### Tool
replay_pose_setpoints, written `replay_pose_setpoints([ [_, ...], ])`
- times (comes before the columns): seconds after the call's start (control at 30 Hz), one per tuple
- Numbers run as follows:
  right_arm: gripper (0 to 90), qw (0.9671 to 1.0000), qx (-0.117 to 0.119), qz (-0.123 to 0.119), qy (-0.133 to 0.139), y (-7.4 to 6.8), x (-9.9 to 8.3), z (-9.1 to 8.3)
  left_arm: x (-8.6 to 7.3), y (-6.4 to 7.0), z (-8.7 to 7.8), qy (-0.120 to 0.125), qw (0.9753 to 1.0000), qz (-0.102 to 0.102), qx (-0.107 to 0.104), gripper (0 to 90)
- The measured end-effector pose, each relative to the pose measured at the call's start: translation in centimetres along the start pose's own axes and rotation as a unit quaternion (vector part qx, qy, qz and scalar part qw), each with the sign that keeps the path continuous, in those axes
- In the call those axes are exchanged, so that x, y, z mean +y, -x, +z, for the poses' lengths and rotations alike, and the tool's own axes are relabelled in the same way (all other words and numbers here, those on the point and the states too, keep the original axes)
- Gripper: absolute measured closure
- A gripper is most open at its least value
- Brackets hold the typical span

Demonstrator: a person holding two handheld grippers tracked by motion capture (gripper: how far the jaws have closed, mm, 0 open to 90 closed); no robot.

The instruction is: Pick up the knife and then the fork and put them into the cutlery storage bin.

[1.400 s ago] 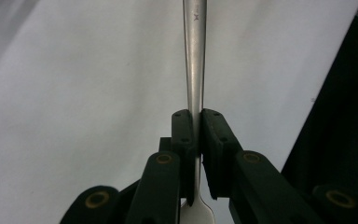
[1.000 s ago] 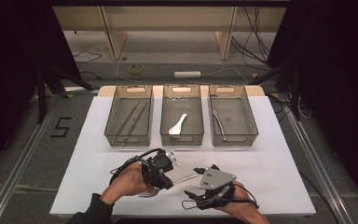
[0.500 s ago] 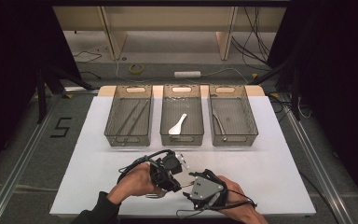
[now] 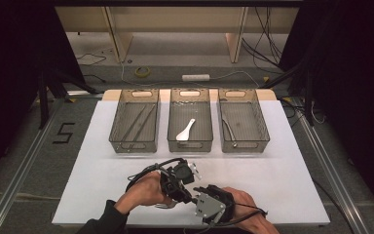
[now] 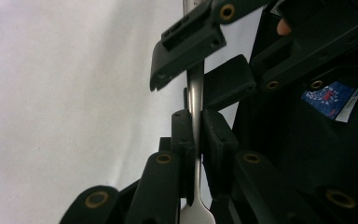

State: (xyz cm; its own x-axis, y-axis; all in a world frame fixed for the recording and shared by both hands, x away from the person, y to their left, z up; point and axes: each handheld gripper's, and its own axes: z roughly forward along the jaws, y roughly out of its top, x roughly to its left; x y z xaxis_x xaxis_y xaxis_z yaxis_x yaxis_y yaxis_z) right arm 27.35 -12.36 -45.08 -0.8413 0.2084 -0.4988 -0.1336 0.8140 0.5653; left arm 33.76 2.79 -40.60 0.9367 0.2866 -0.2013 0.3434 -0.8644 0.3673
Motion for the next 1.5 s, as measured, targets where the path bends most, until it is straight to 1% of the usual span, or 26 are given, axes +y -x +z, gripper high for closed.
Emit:
replay_pose_setpoints([
  [0.1,71.8,0.9998,0.002,-0.018,-0.006,0.1,0.0,0.0,0.1,0.2,-0.1,0.0,1.0,0.003,-0.002,83.2],
  [0.13,73.6,0.9999,0.001,-0.011,-0.006,-0.1,0.0,0.1,0.1,0.2,-0.1,-0.002,1.0,0.006,-0.002,83.2],
  [0.17,76.2,0.9999,-0.001,-0.014,-0.008,-0.2,0.0,0.1,0.1,0.2,-0.1,-0.002,1.0,0.006,-0.003,83.2],
  [0.2,77.7,0.9993,0.003,-0.033,-0.015,0.1,-0.1,0.0,0.2,0.2,-0.1,-0.001,1.0,0.007,-0.003,83.2],
  [0.27,81.1,0.9993,0.007,-0.033,-0.015,-0.1,0.0,0.1,0.2,0.3,-0.1,0.0,1.0,0.007,-0.005,83.2],
  [0.37,83.3,0.9983,0.005,-0.054,-0.019,-0.4,0.0,0.2,0.2,0.3,-0.1,-0.003,0.9999,0.009,-0.007,83.1],
  [0.4,84.2,0.998,0.009,-0.059,-0.02,-0.4,0.0,0.2,0.2,0.2,0.0,-0.008,0.9999,0.011,-0.009,83.0],
  [0.47,86.8,0.9978,0.012,-0.062,-0.02,-0.5,0.1,0.2,0.1,0.1,0.2,-0.01,0.9999,0.006,-0.011,83.5],
  [0.5,87.1,0.9966,0.011,-0.078,-0.026,-0.6,0.1,0.3,0.1,0.1,0.2,-0.007,0.9999,0.005,-0.01,83.0],
  [0.53,87.3,0.9968,0.007,-0.075,-0.029,-0.6,0.1,0.3,0.1,0.0,0.3,-0.006,0.9999,0.005,-0.011,82.4],
  [0.6,87.5,0.9963,0.012,-0.08,-0.031,-0.4,0.0,0.3,0.1,0.0,0.2,0.001,1.0,-0.001,-0.01,78.3],
  [0.67,87.6,0.9952,0.014,-0.089,-0.039,-0.5,-0.2,0.4,0.1,-0.2,-0.1,0.008,1.0,-0.001,-0.004,67.3],
  [0.73,87.6,0.9951,0.017,-0.086,-0.045,-0.6,-0.3,0.5,-0.1,-0.3,-0.5,0.02,0.9998,-0.002,0.005,63.7],
  [0.8,87.6,0.995,0.018,-0.087,-0.045,-0.5,-0.5,0.5,-0.4,-0.6,-1.0,0.033,0.9991,-0.011,0.022,55.8],
  [0.93,87.6,0.9947,0.011,-0.086,-0.054,0.1,-1.0,0.3,-1.1,-1.4,-2.3,0.083,0.9953,-0.03,0.039,45.2],
  [0.97,87.6,0.9956,0.011,-0.075,-0.055,0.2,-1.2,0.3,-1.3,-1.7,-2.7,0.095,0.9941,-0.036,0.037,44.1],
  [1.03,87.6,0.996,0.009,-0.067,-0.059,0.4,-1.6,0.2,-1.8,-2.1,-3.3,0.124,0.9905,-0.045,0.038,38.4],
  [1.07,87.6,0.9961,0.008,-0.062,-0.063,0.6,-1.7,0.2,-2.0,-2.2,-3.5,0.134,0.9886,-0.052,0.044,36.8],
  [1.17,87.6,0.9963,0.0,-0.051,-0.069,1.2,-2.3,0.0,-2.7,-2.7,-4.4,0.171,0.9808,-0.065,0.068,30.2],
  [1.2,87.5,0.9964,-0.002,-0.047,-0.07,1.4,-2.5,-0.1,-3.0,-2.9,-4.7,0.184,0.9774,-0.07,0.076,28.9],
  [1.23,87.6,0.9965,-0.003,-0.042,-0.072,1.7,-2.8,-0.2,-3.2,-3.0,-5.0,0.202,0.9731,-0.073,0.084,26.9],
  [1.3,87.5,0.996,-0.01,-0.033,-0.082,2.2,-3.2,-0.3,-3.9,-3.3,-5.4,0.231,0.9655,-0.081,0.087,24.5],
  [1.33,87.6,0.9962,-0.014,-0.022,-0.083,2.4,-3.5,-0.3,-4.2,-3.4,-5.5,0.247,0.961,-0.085,0.091,23.6],
  [1.43,87.5,0.9954,-0.024,-0.008,-0.093,3.3,-4.3,-0.6,-5.1,-3.5,-5.6,0.278,0.9508,-0.087,0.105,20.1],
  [1.47,87.6,0.9951,-0.025,0.001,-0.096,3.6,-4.5,-0.7,-5.5,-3.5,-5.5,0.292,0.946,-0.088,0.111,18.6],
  [1.5,87.5,0.9947,-0.027,0.009,-0.099,4.0,-4.8,-0.8,-5.8,-3.5,-5.5,0.302,0.9424,-0.089,0.114,18.2],
])
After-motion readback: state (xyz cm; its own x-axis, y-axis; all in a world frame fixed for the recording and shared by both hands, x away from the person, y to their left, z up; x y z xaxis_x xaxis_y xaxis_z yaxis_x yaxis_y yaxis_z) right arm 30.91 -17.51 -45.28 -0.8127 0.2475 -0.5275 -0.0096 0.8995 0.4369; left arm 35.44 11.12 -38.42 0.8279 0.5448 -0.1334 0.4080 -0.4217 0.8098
